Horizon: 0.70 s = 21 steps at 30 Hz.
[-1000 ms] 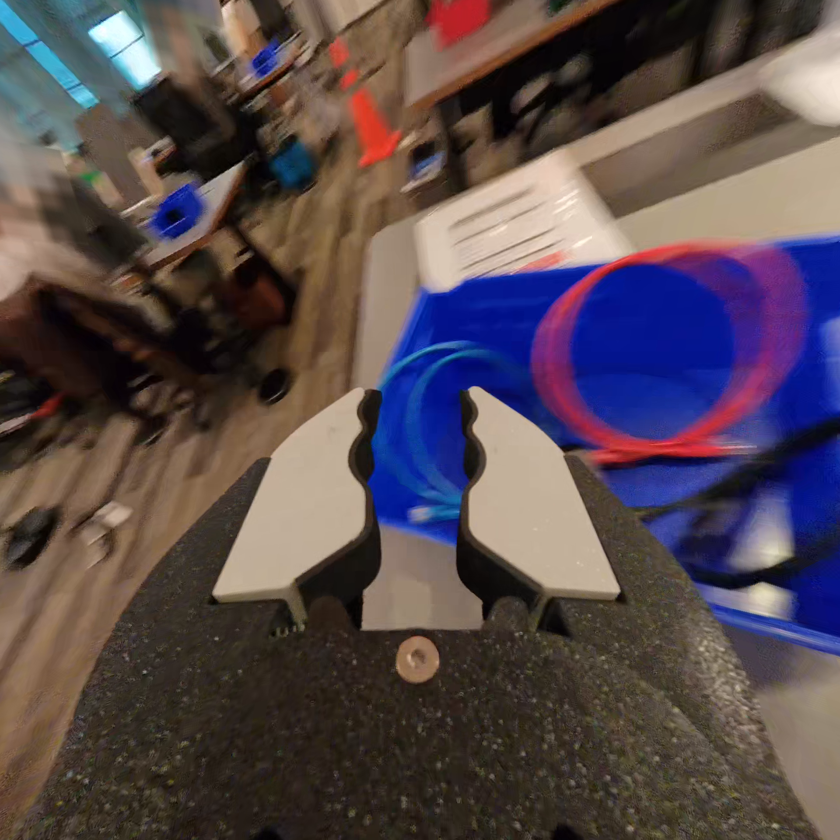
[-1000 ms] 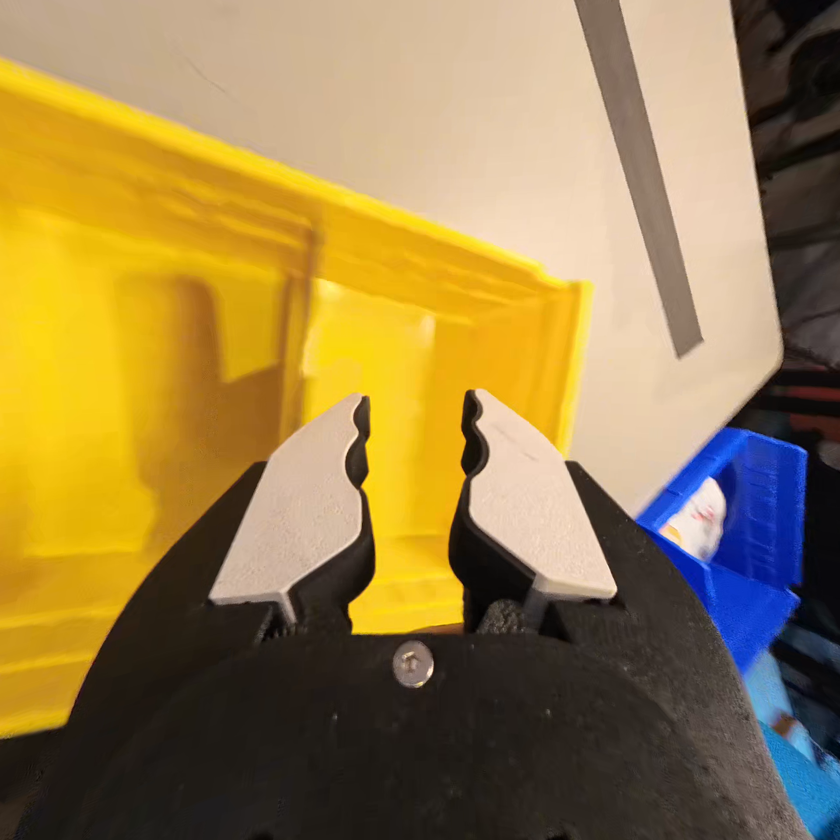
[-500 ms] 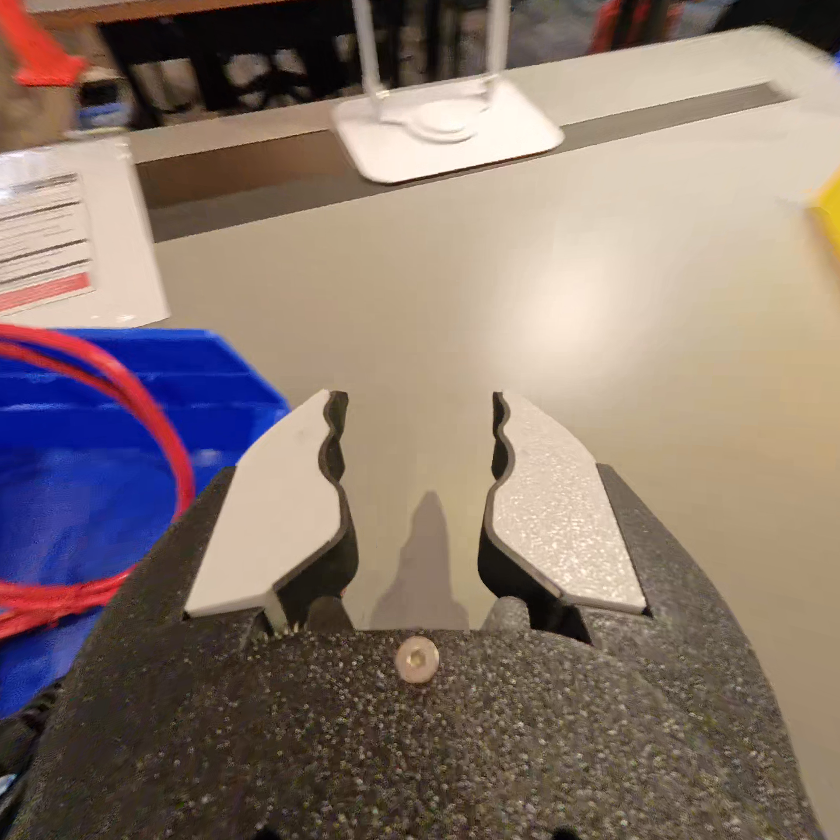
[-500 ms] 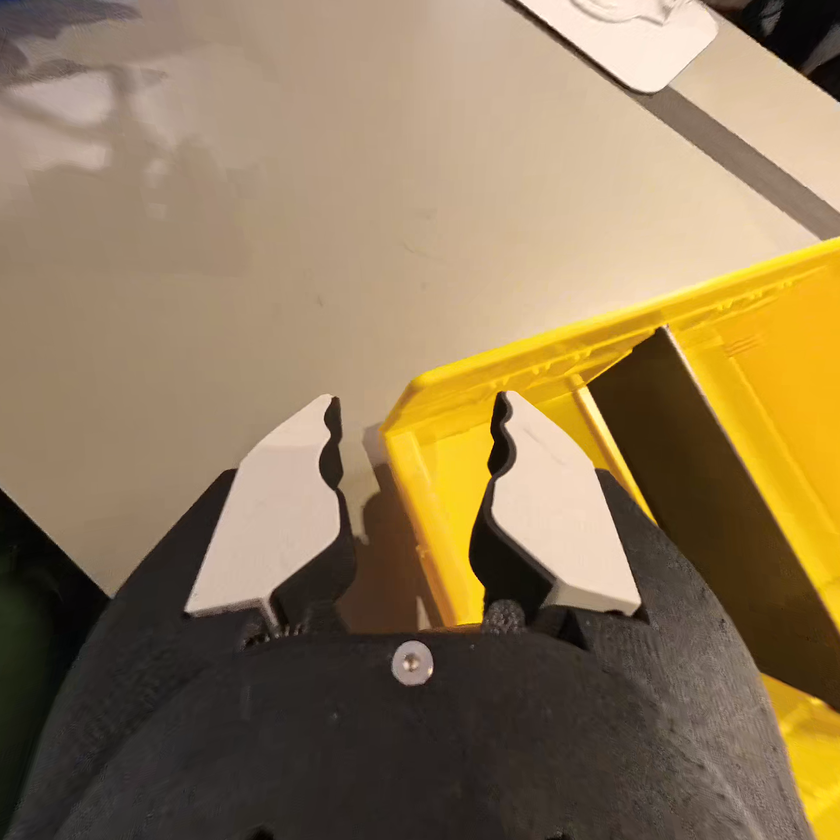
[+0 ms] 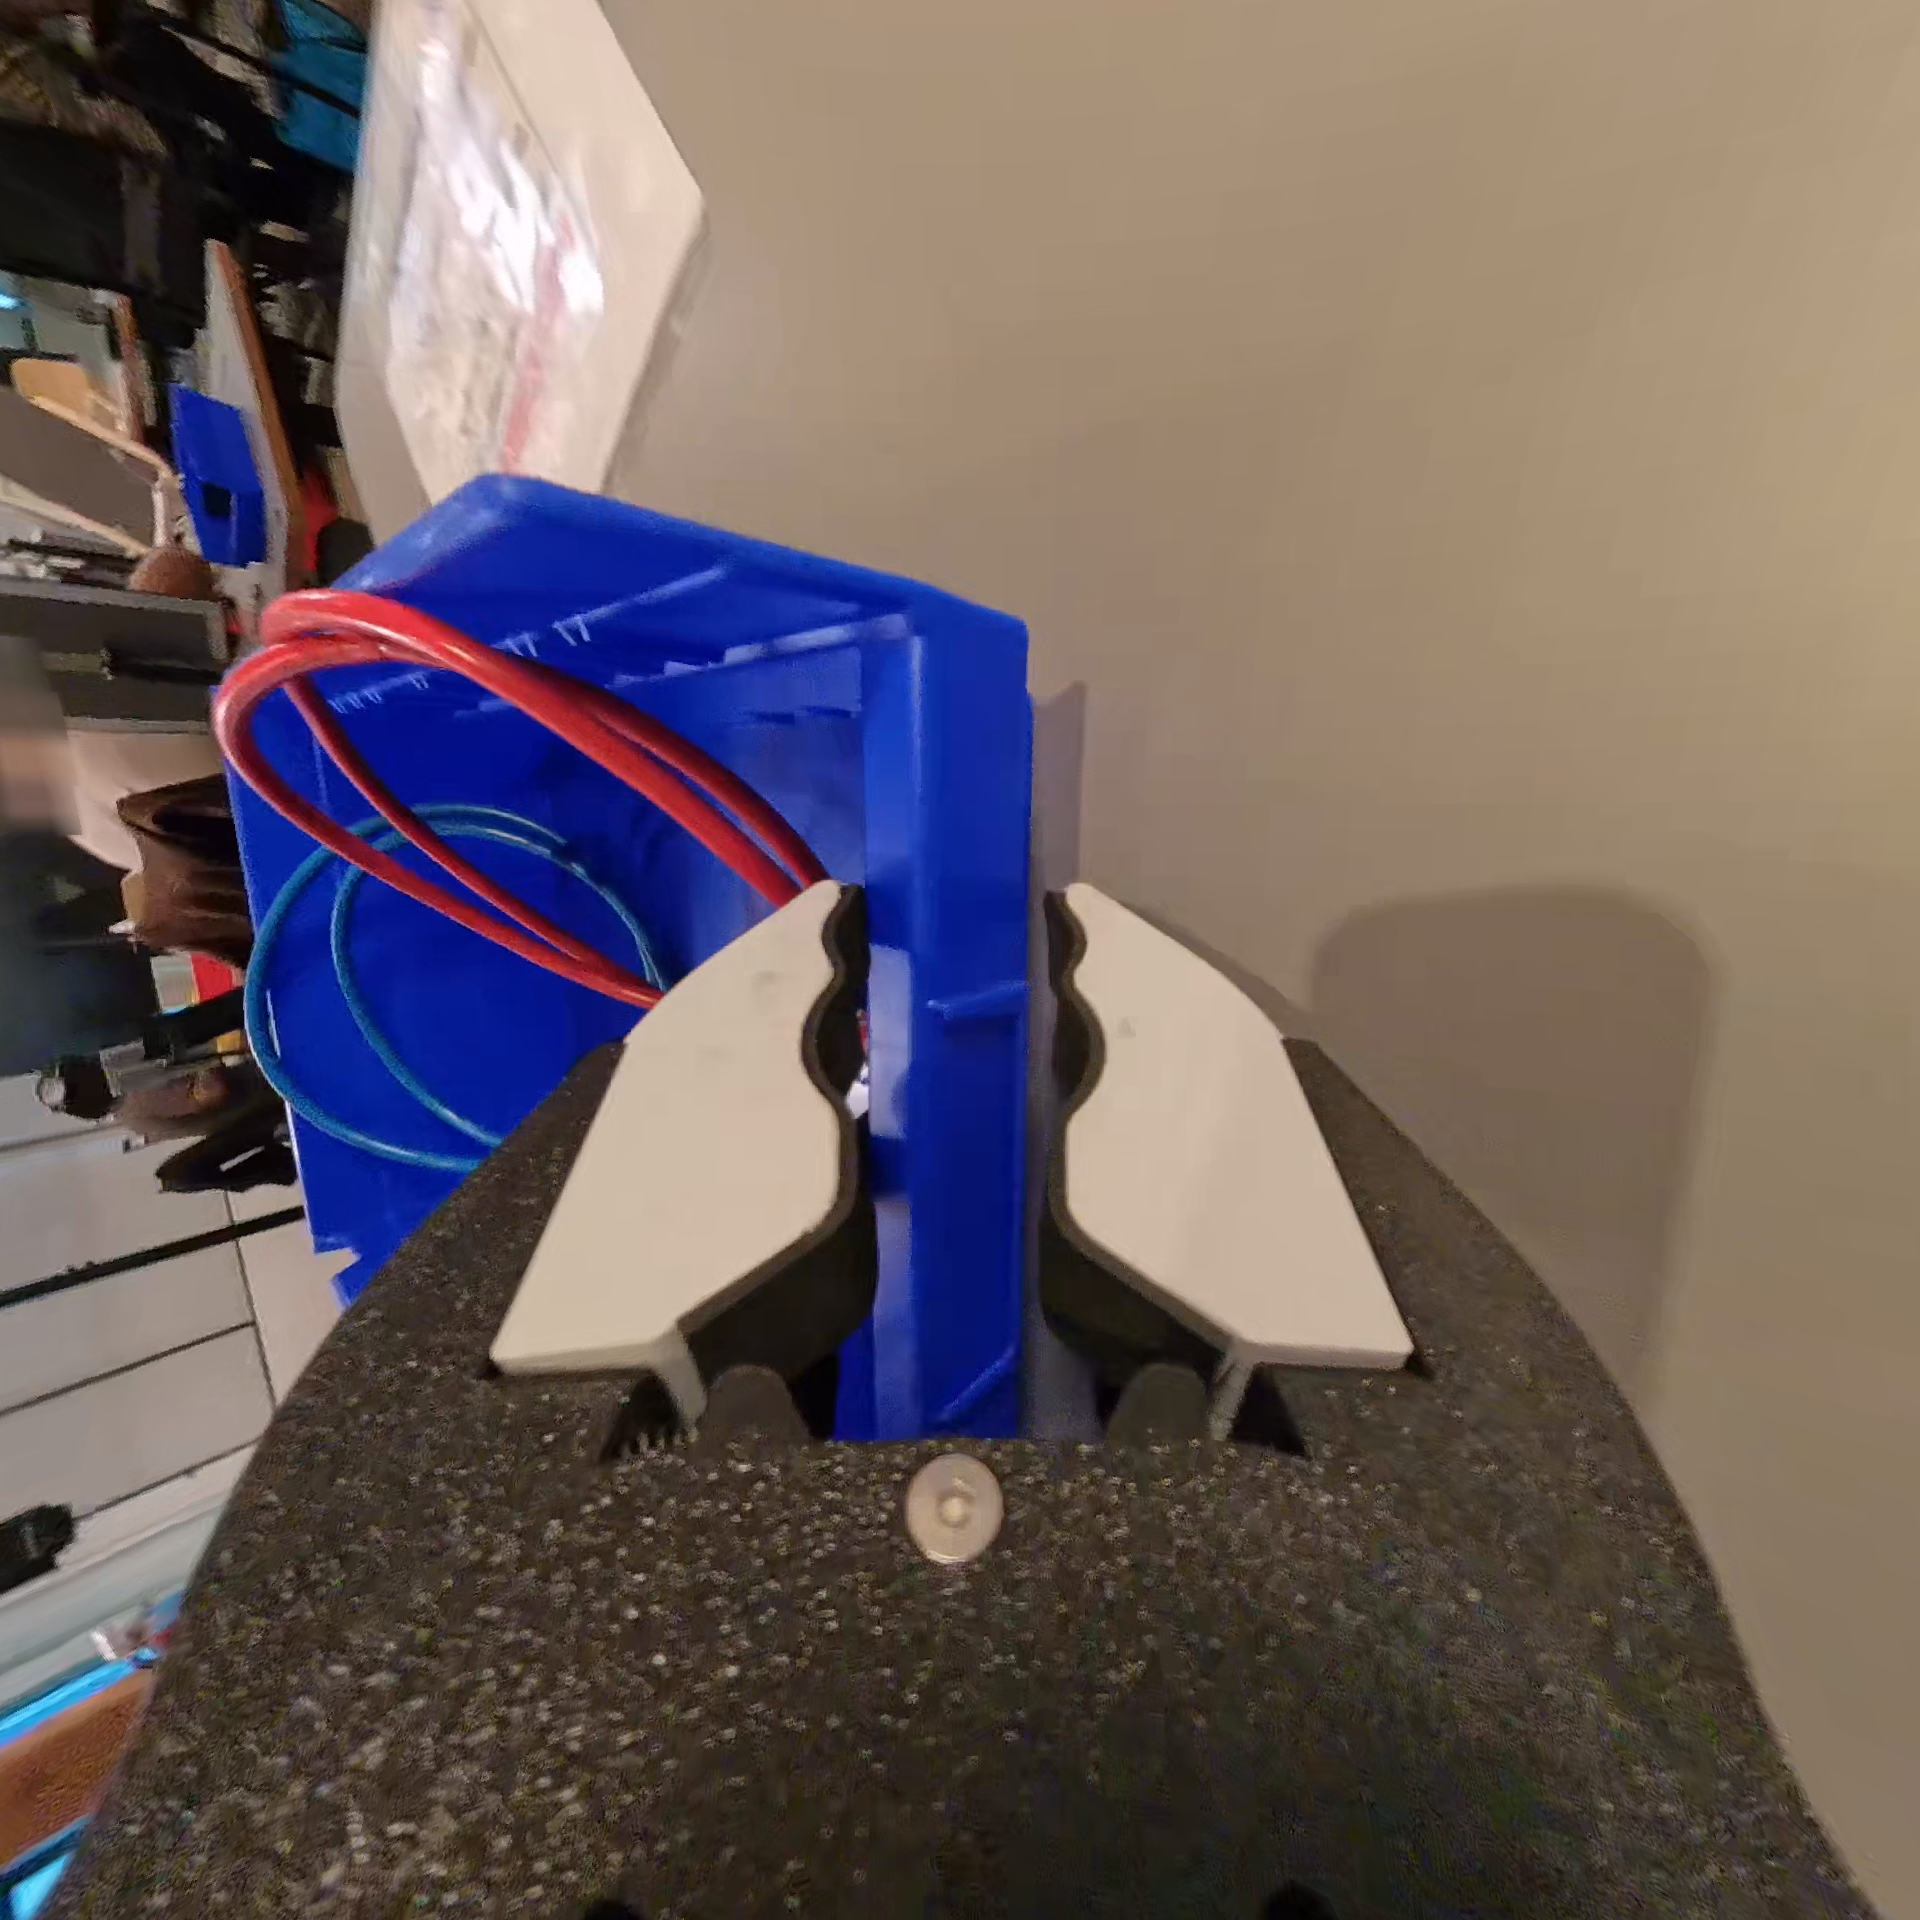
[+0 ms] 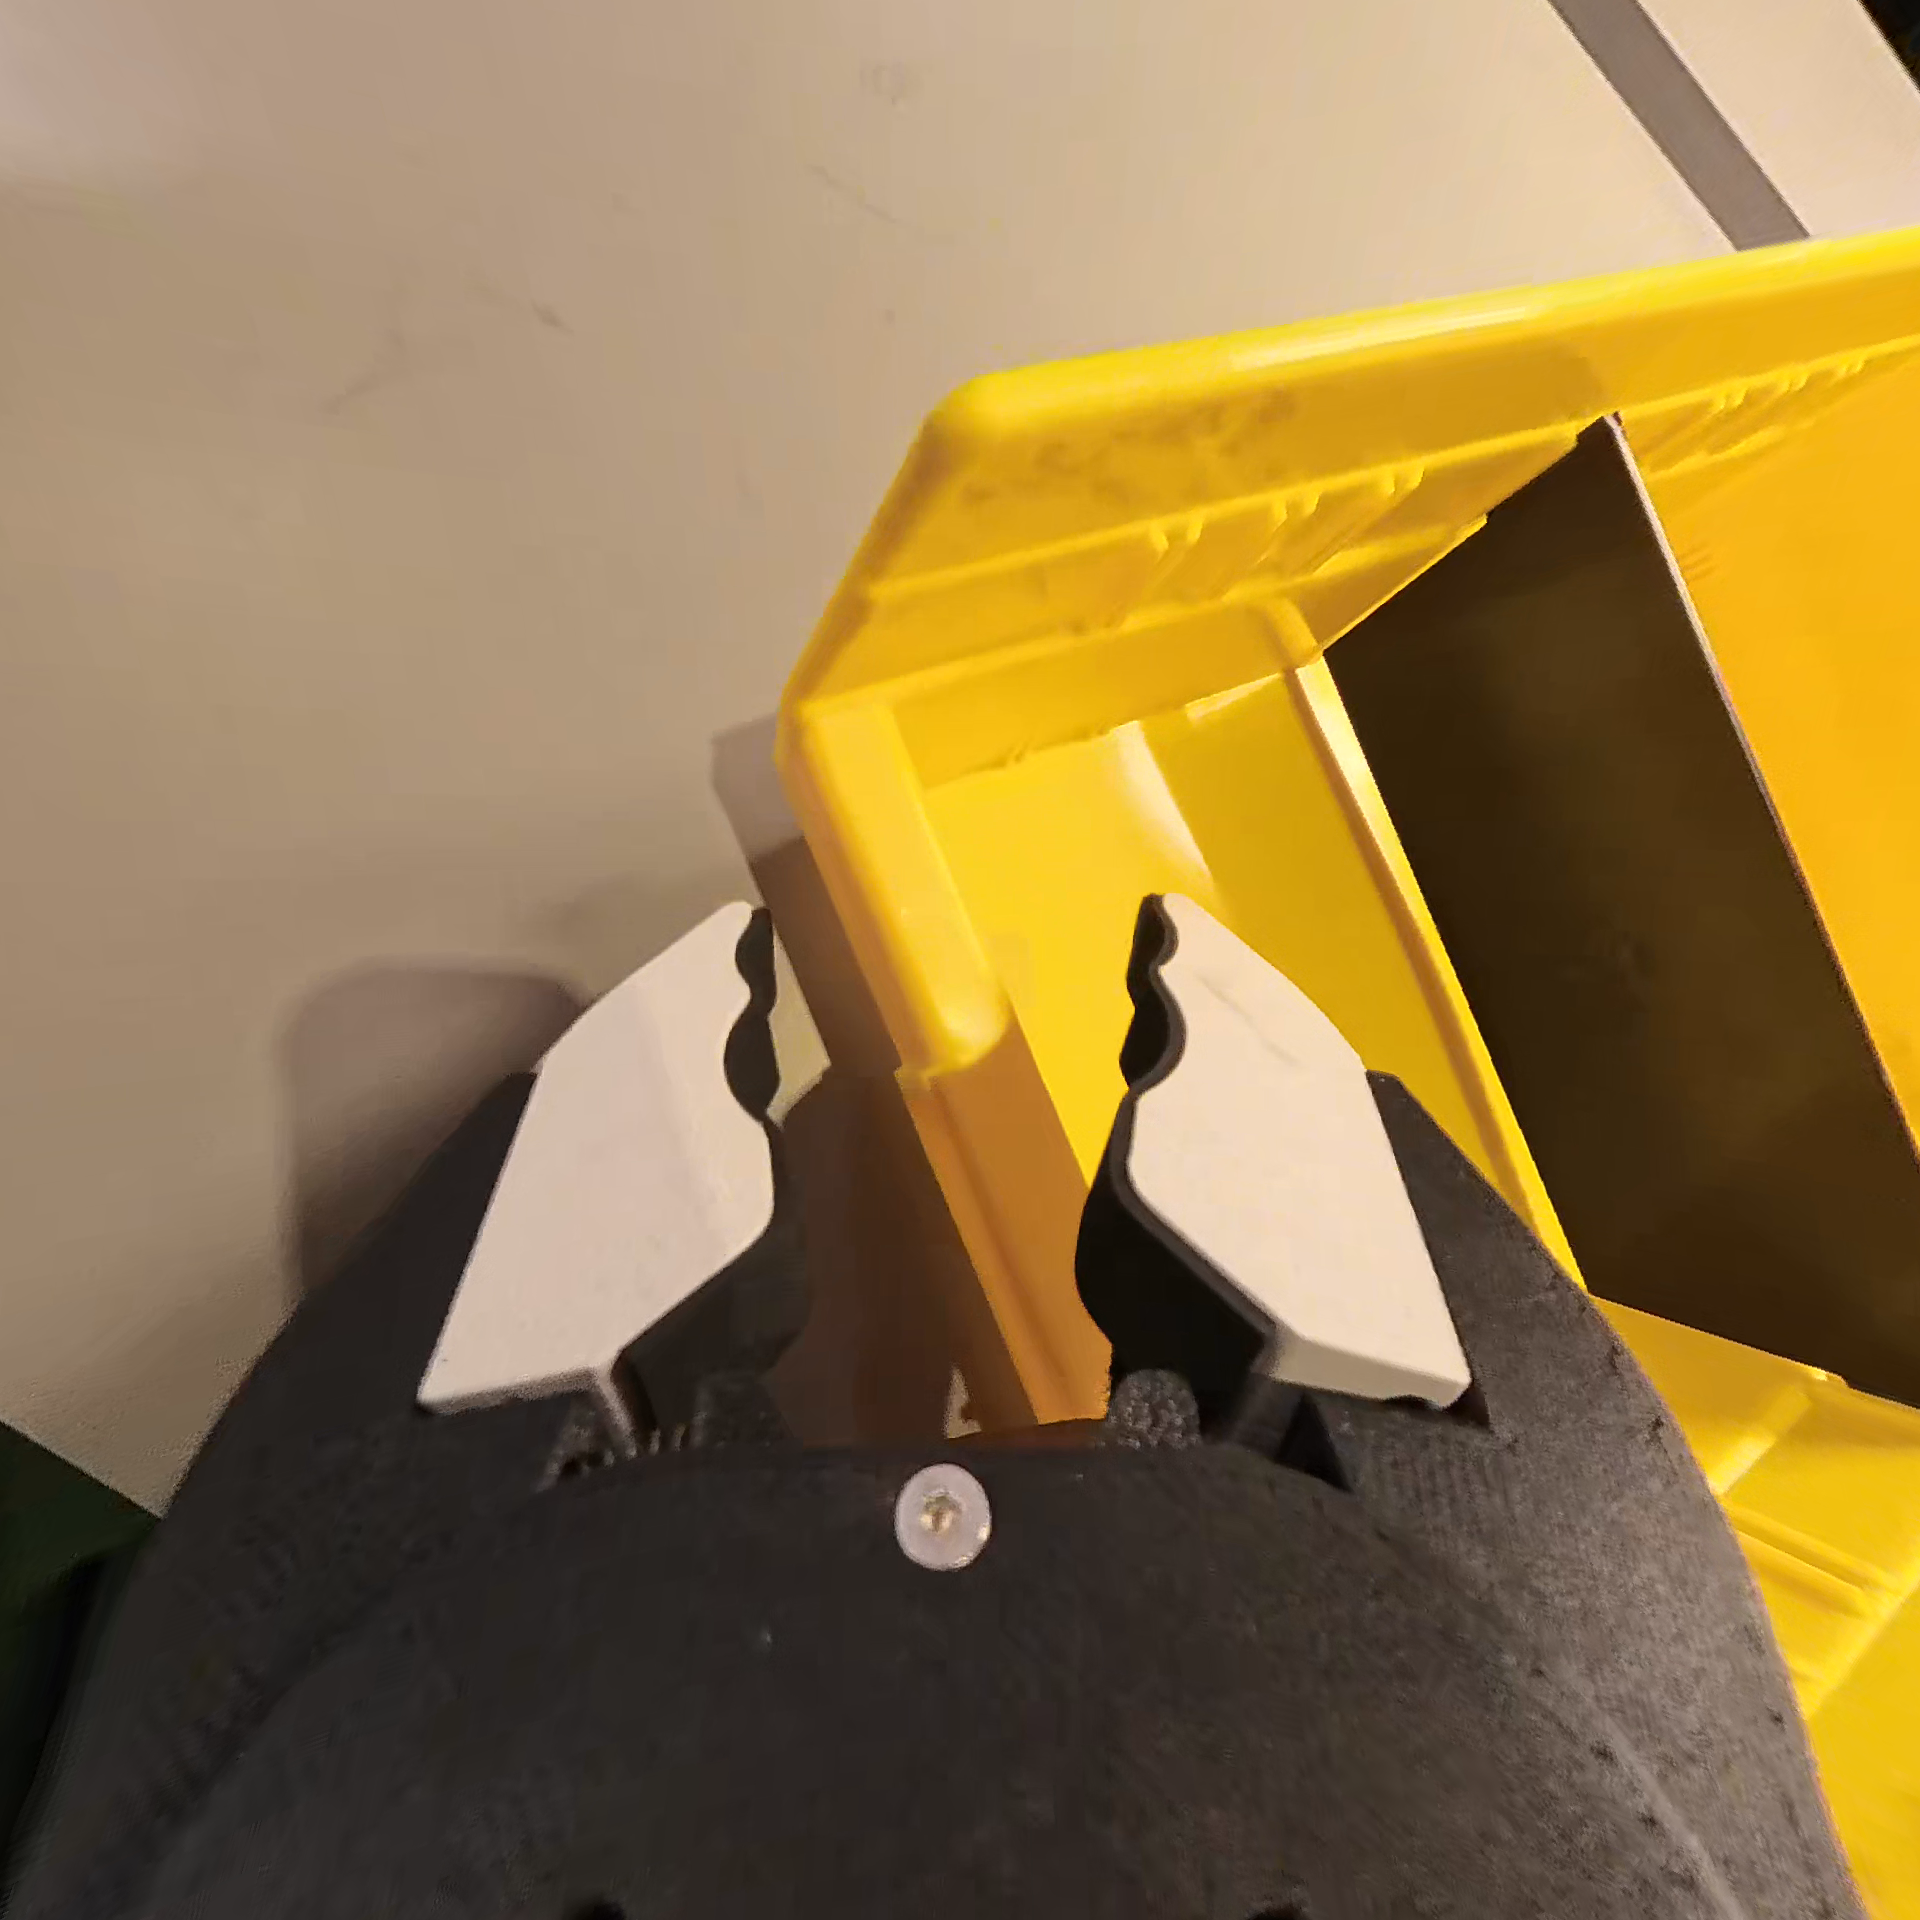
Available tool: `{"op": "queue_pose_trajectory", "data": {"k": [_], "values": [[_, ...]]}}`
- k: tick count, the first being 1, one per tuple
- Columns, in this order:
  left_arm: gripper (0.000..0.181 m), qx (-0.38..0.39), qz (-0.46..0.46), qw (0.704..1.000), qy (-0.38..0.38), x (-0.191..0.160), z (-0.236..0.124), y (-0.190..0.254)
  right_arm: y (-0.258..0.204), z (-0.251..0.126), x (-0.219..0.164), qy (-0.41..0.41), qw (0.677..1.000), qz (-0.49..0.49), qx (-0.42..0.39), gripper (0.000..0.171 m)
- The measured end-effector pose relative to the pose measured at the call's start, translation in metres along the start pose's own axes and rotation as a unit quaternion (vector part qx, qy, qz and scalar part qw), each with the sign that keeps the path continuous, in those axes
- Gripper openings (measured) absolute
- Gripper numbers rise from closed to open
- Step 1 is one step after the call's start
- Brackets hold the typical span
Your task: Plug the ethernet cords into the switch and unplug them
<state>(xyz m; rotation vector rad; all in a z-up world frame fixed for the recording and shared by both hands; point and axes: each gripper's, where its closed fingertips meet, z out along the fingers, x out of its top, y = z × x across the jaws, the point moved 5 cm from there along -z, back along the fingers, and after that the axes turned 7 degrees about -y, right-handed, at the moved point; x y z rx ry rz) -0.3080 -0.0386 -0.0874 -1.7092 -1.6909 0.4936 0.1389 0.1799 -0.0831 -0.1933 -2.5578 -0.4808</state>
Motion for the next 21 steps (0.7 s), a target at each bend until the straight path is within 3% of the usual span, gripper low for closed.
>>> {"op": "queue_pose_trajectory", "data": {"k": [4, 7, 10, 14, 18, 21], "values": [[0.038, -0.115, -0.008, 0.993, -0.036, -0.030, -0.014, -0.007, 0.001, -0.003, -0.002, 0.013, 1.000, 0.003, 0.014, 0.068], [0.053, -0.149, -0.122, 0.979, 0.064, -0.022, -0.035, -0.017, -0.006, -0.008, 0.006, 0.056, 0.998, 0.004, 0.037, 0.072], [0.066, -0.166, -0.271, 0.934, 0.165, -0.004, -0.046, -0.021, -0.015, -0.008, 0.024, 0.109, 0.991, 0.041, 0.058, 0.085], [0.070, -0.153, -0.391, 0.882, 0.214, 0.012, -0.036, -0.016, -0.020, 0.001, 0.046, 0.150, 0.982, 0.115, 0.031, 0.092], [0.059, -0.041, -0.374, 0.908, 0.186, 0.018, -0.021, -0.014, -0.015, 0.012, 0.058, 0.156, 0.975, 0.148, -0.048, 0.083], [0.038, -0.006, -0.367, 0.914, 0.175, 0.013, -0.016, -0.019, -0.007, 0.016, 0.059, 0.163, 0.971, 0.154, -0.088, 0.062]]}}
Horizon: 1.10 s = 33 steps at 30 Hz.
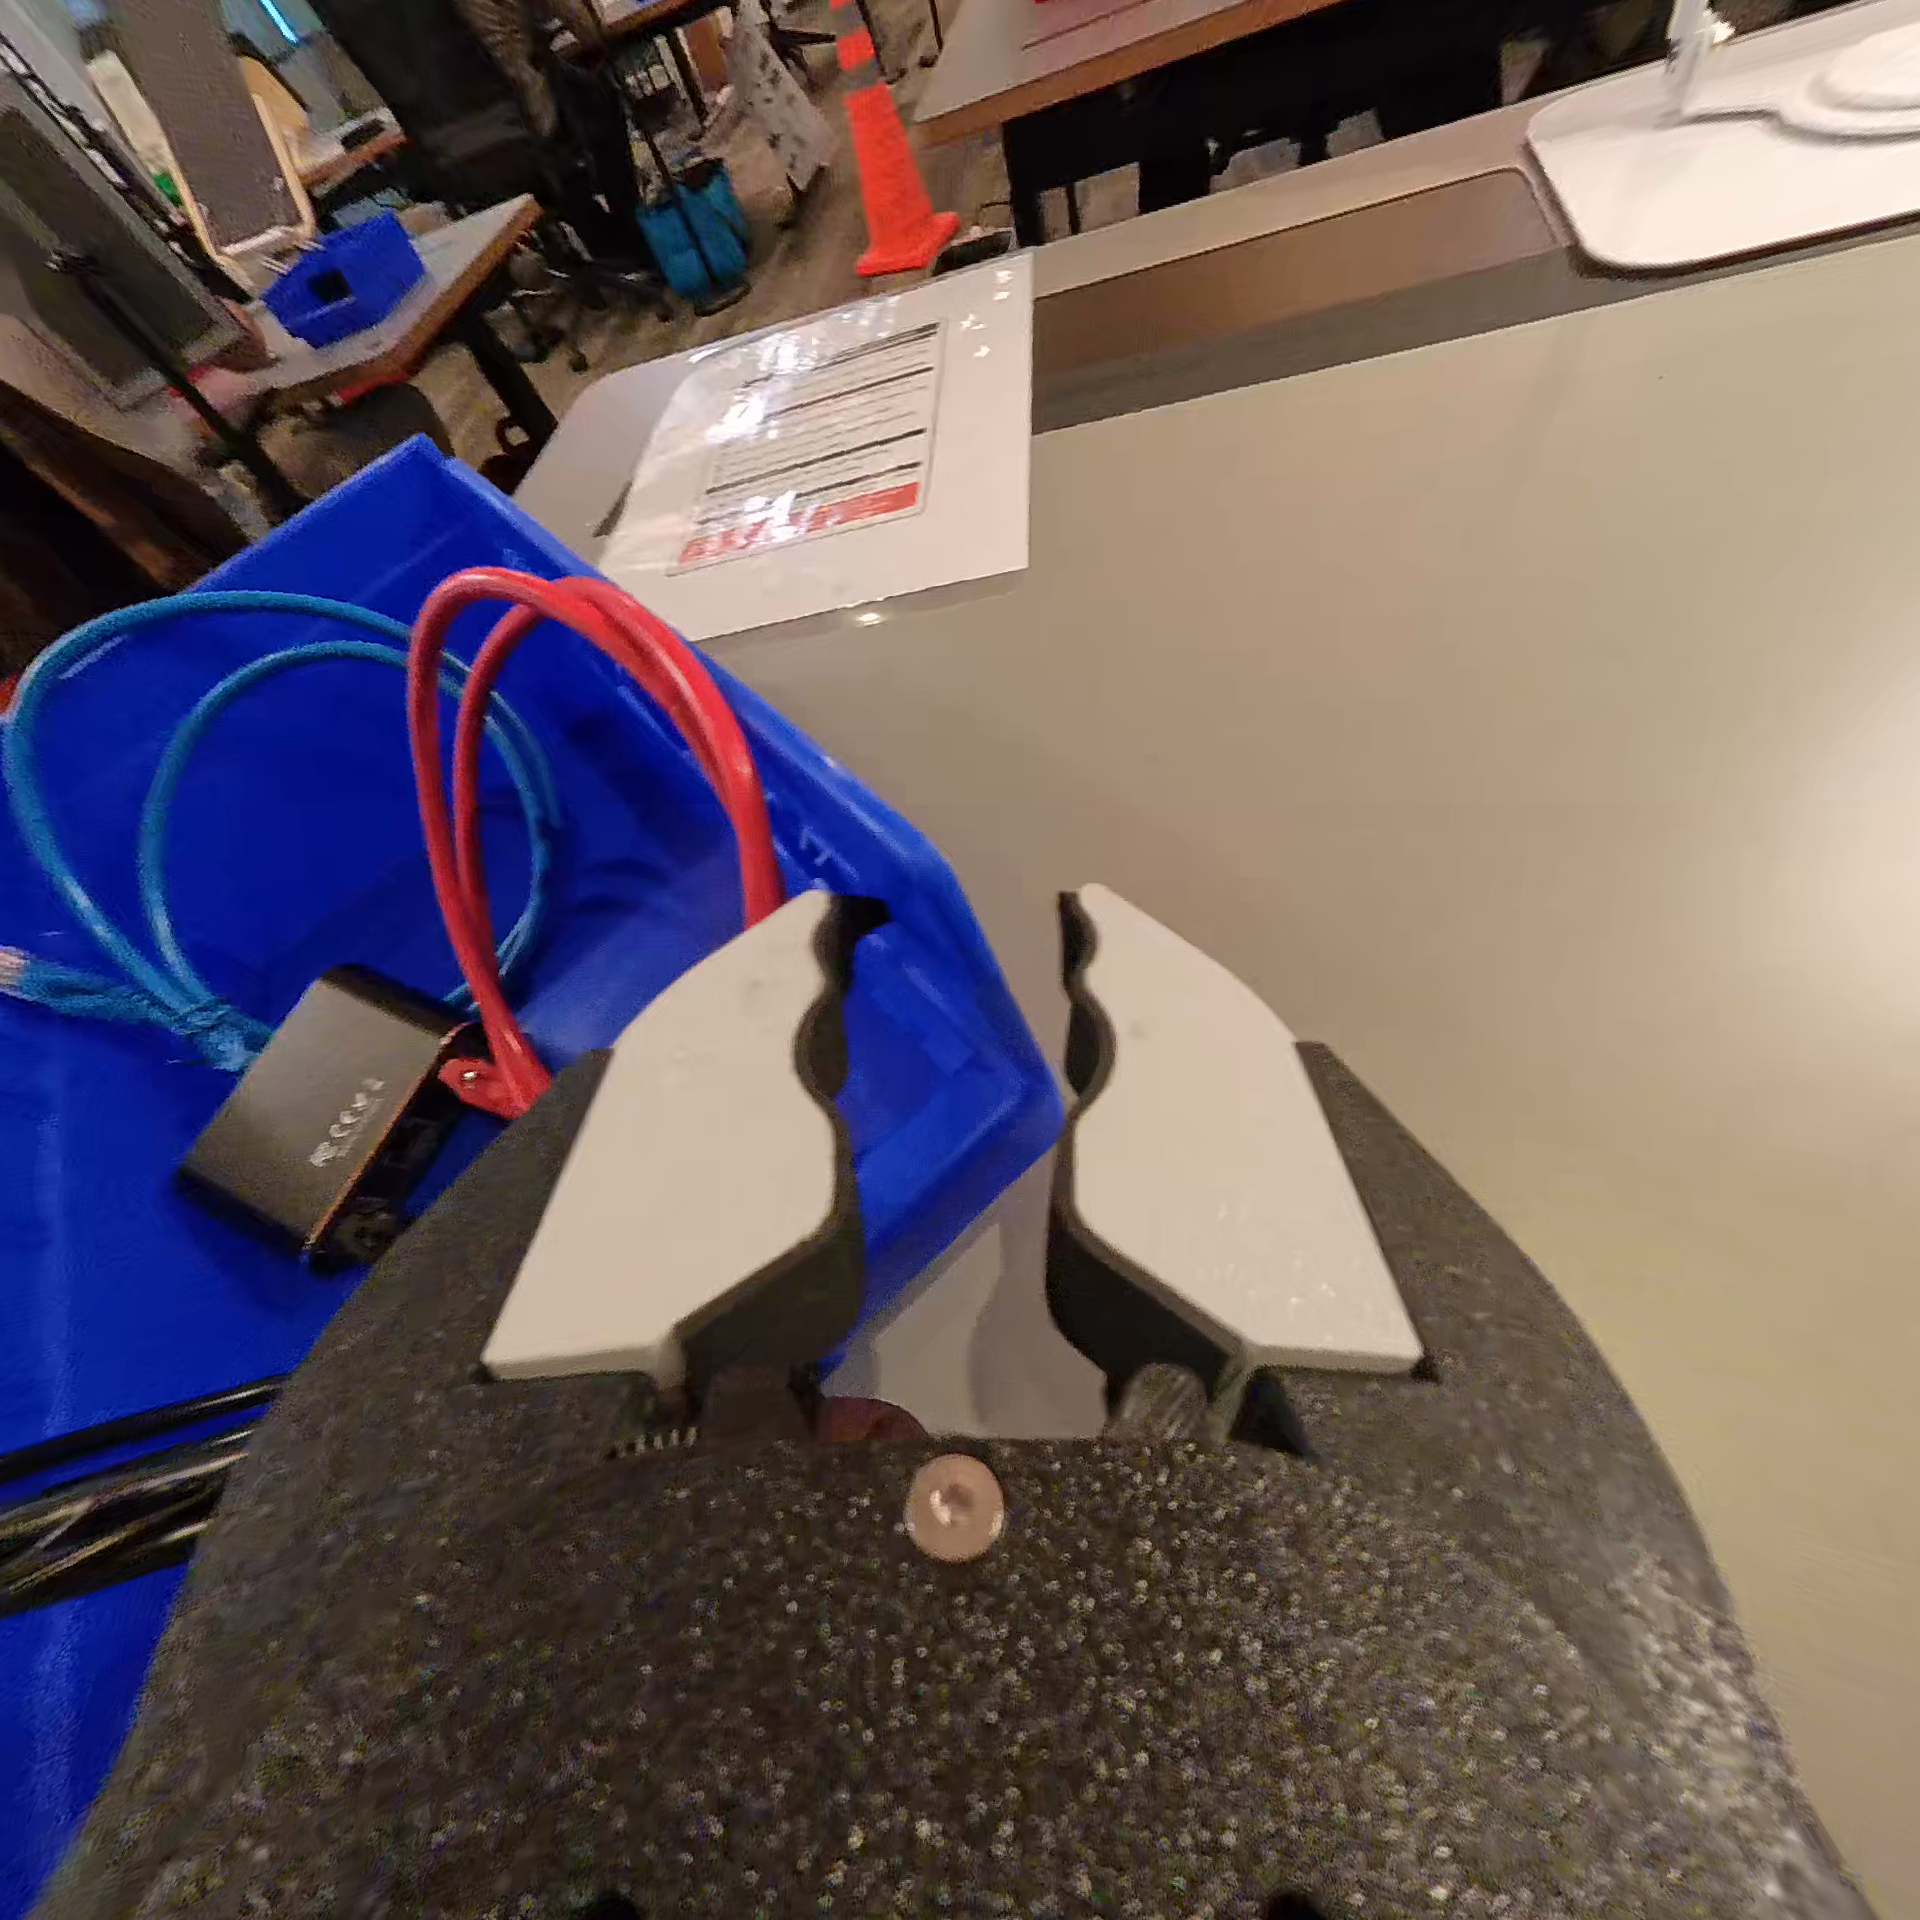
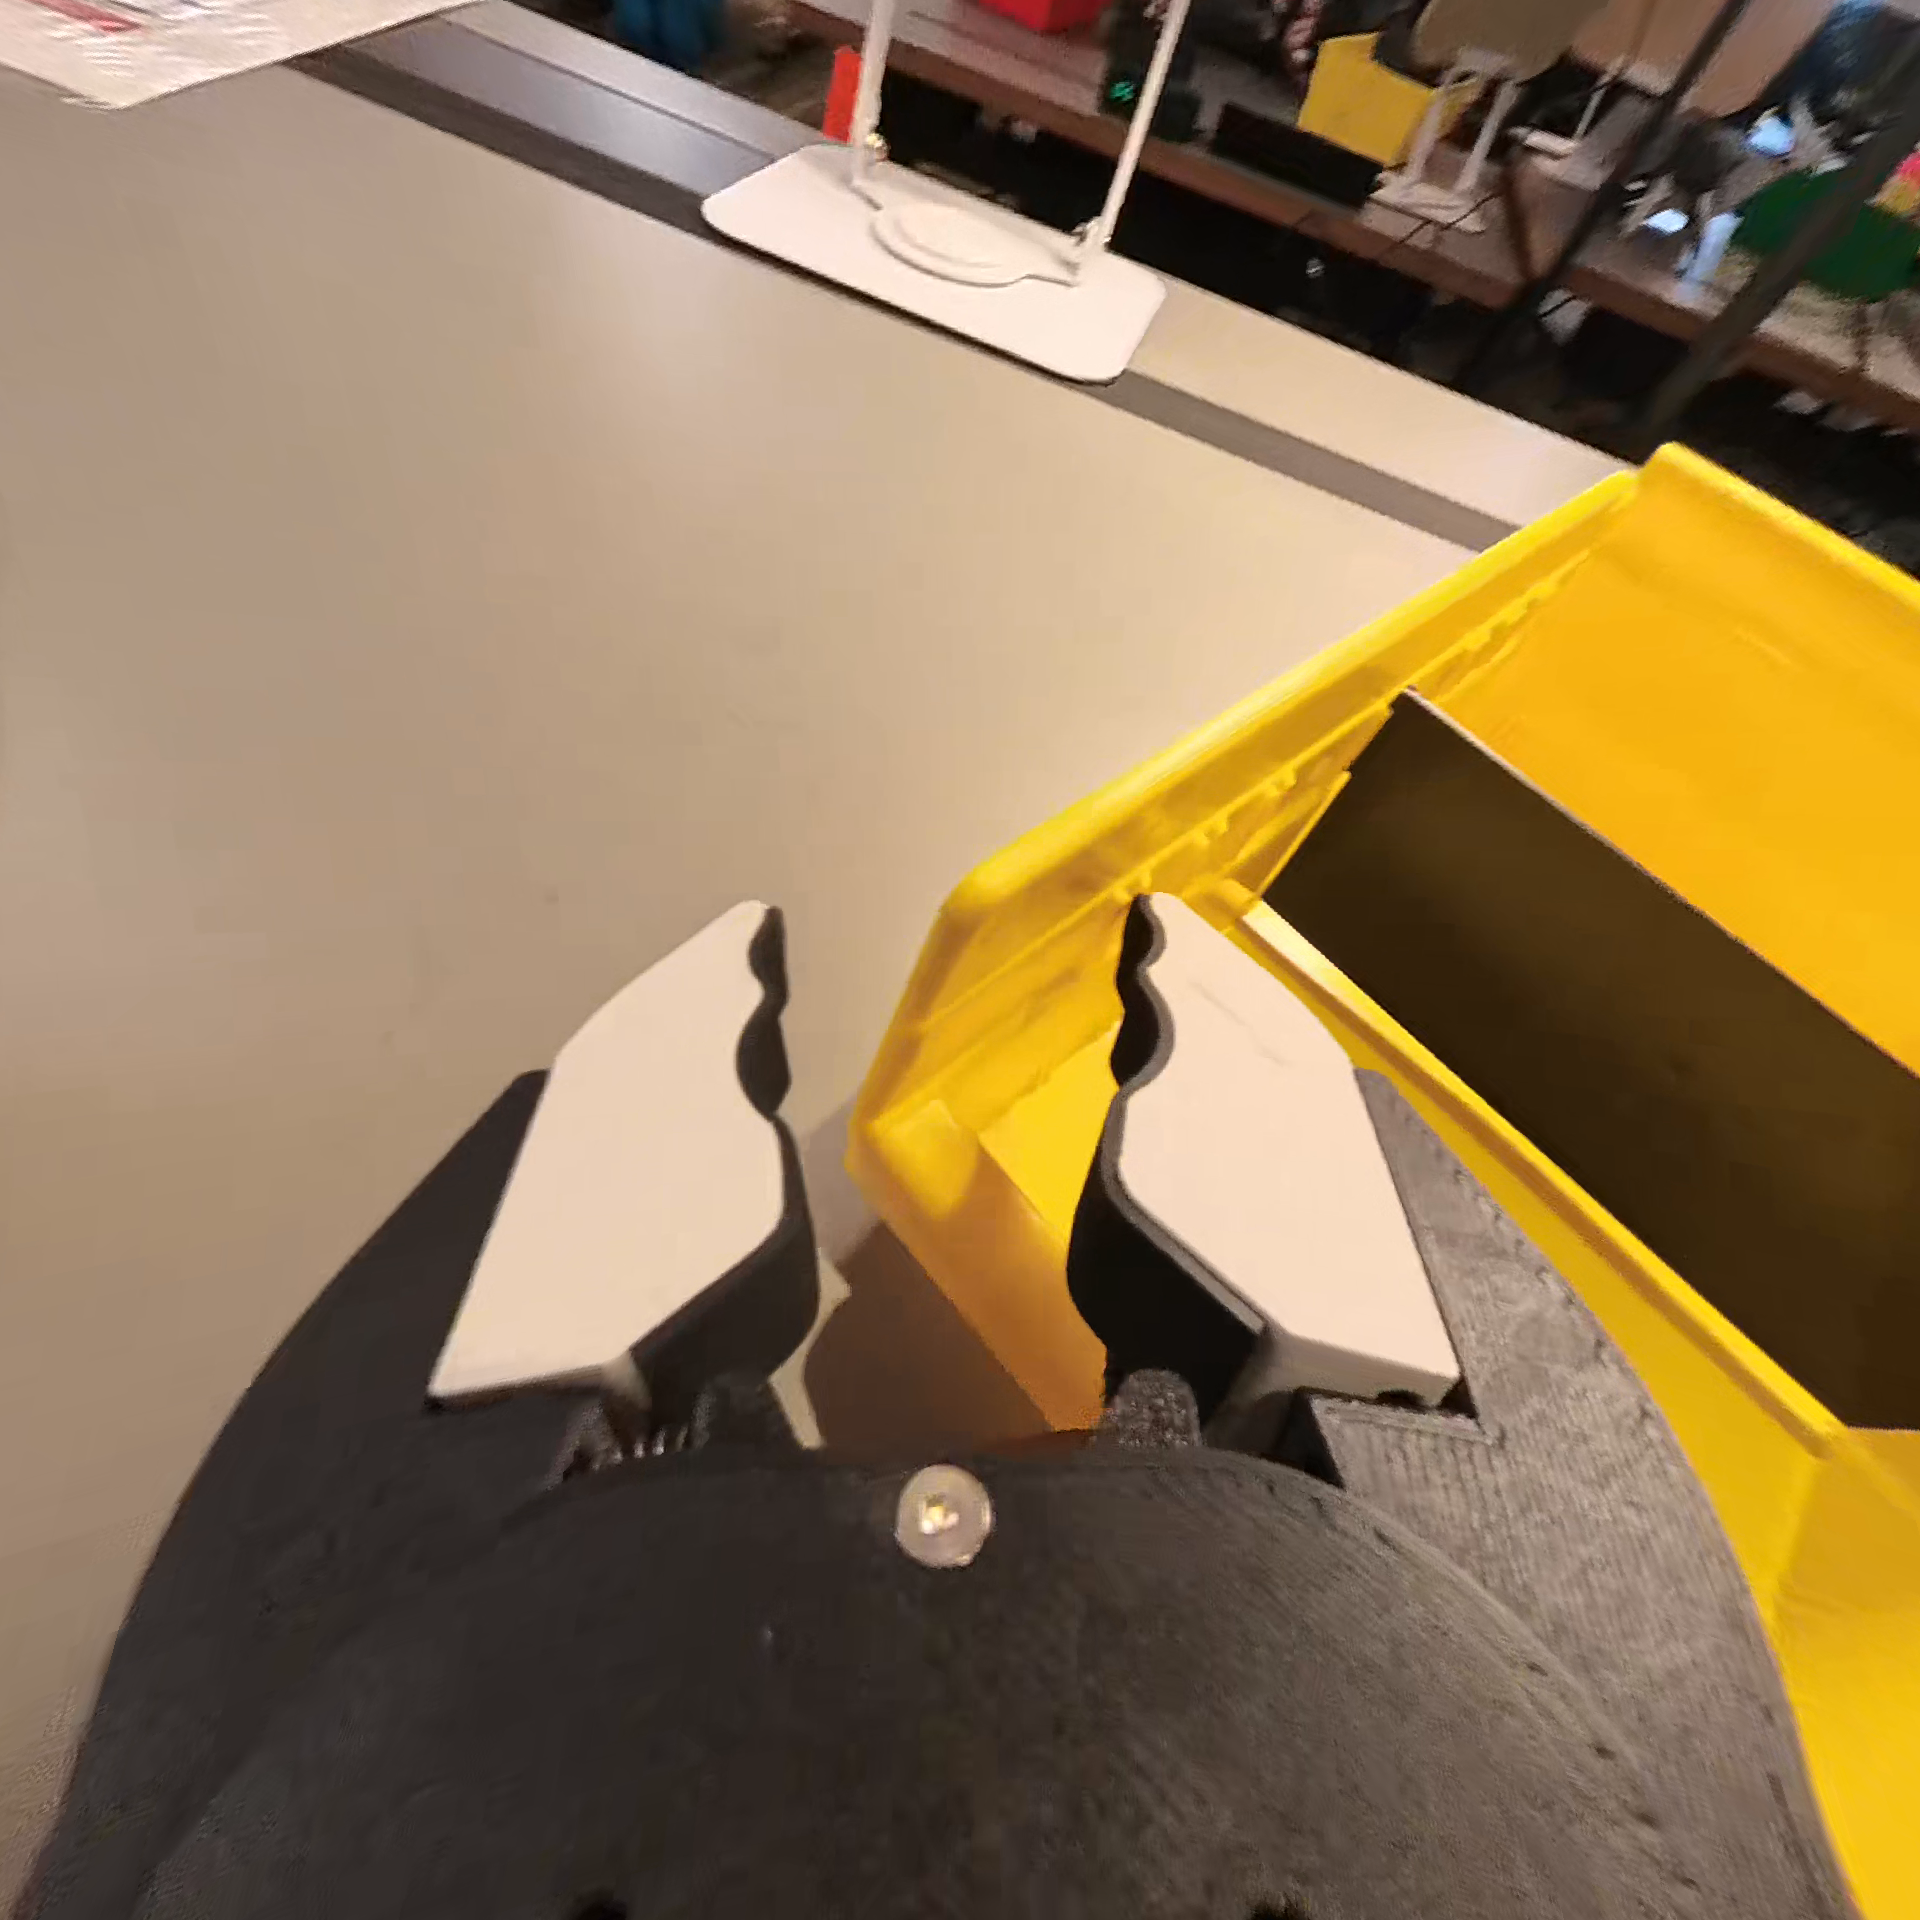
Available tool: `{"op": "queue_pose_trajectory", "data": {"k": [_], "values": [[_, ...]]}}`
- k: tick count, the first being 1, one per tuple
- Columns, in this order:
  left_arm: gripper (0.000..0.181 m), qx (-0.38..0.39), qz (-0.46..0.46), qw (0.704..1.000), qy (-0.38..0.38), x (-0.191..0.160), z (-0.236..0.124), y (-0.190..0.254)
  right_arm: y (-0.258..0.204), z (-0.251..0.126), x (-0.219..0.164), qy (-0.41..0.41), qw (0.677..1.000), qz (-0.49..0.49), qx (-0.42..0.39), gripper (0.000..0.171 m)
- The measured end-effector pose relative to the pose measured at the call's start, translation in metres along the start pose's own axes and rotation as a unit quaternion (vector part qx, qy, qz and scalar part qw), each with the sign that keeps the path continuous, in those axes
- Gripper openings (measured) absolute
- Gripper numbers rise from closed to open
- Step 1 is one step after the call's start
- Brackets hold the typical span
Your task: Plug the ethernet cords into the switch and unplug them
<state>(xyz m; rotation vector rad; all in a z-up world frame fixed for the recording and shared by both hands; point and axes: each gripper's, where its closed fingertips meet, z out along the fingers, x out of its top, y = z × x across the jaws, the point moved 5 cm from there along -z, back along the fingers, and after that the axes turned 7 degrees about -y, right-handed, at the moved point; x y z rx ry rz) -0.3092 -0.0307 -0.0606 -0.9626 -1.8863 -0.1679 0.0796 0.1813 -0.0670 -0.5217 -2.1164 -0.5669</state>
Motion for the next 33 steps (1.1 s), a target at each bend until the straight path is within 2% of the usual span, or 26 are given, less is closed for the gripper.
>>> {"op": "queue_pose_trajectory", "data": {"k": [1, 2, 6, 8, 10, 12, 14, 16, 17, 18, 19, 20, 21, 24, 30, 33], "values": [[0.026, 0.003, 0.002, 1.000, 0.002, -0.002, -0.001, -0.004, 0.003, 0.000, -0.001, 0.004, 1.000, 0.000, -0.010, 0.054], [0.024, -0.008, 0.003, 1.000, 0.006, -0.005, -0.003, -0.005, 0.007, -0.002, -0.002, 0.009, 1.000, -0.001, -0.016, 0.046], [0.019, -0.006, 0.012, 1.000, 0.008, -0.019, -0.019, -0.015, 0.018, -0.012, -0.011, 0.020, 1.000, 0.004, -0.007, 0.049], [0.021, -0.009, 0.004, 1.000, 0.005, -0.027, -0.033, -0.021, 0.024, -0.021, -0.016, 0.016, 1.000, -0.001, -0.017, 0.049], [0.032, -0.018, -0.023, 0.999, 0.015, -0.030, -0.044, -0.027, 0.028, -0.029, -0.020, 0.016, 1.000, 0.004, -0.022, 0.049], [0.042, -0.030, -0.046, 0.998, 0.021, -0.031, -0.045, -0.029, 0.028, -0.030, -0.022, 0.018, 1.000, 0.022, -0.004, 0.066], [0.044, -0.030, -0.049, 0.998, 0.023, -0.031, -0.038, -0.029, 0.025, -0.025, -0.019, 0.029, 0.999, 0.043, 0.010, 0.086], [0.046, -0.023, -0.036, 0.999, 0.017, -0.031, -0.028, -0.025, 0.023, -0.019, -0.017, 0.025, 0.998, 0.054, 0.010, 0.093], [0.045, -0.017, -0.027, 0.999, 0.016, -0.031, -0.023, -0.023, 0.023, -0.016, -0.015, 0.024, 0.998, 0.058, 0.006, 0.092], [0.041, -0.004, -0.011, 1.000, 0.018, -0.031, -0.020, -0.023, 0.024, -0.014, -0.015, 0.026, 0.998, 0.062, 0.000, 0.084], [0.027, 0.009, 0.014, 1.000, 0.020, -0.031, -0.019, -0.022, 0.026, -0.014, -0.014, 0.030, 0.997, 0.065, -0.008, 0.074], [0.019, 0.022, 0.040, 0.999, 0.021, -0.031, -0.019, -0.021, 0.029, -0.015, -0.013, 0.035, 0.997, 0.067, -0.016, 0.061], [0.019, 0.030, 0.060, 0.998, 0.021, -0.032, -0.020, -0.021, 0.031, -0.016, -0.013, 0.038, 0.997, 0.066, -0.021, 0.049], [0.018, 0.025, 0.084, 0.996, 0.018, -0.038, -0.028, -0.025, 0.038, -0.026, -0.015, 0.049, 0.997, 0.051, -0.041, 0.032], [0.016, 0.030, 0.109, 0.993, 0.016, -0.054, -0.047, -0.039, 0.062, -0.037, -0.030, 0.052, 0.992, 0.055, -0.097, 0.012], [0.026, 0.040, 0.109, 0.993, 0.031, -0.053, -0.045, -0.042, 0.074, -0.037, -0.032, 0.049, 0.990, 0.047, -0.123, 0.005]]}}
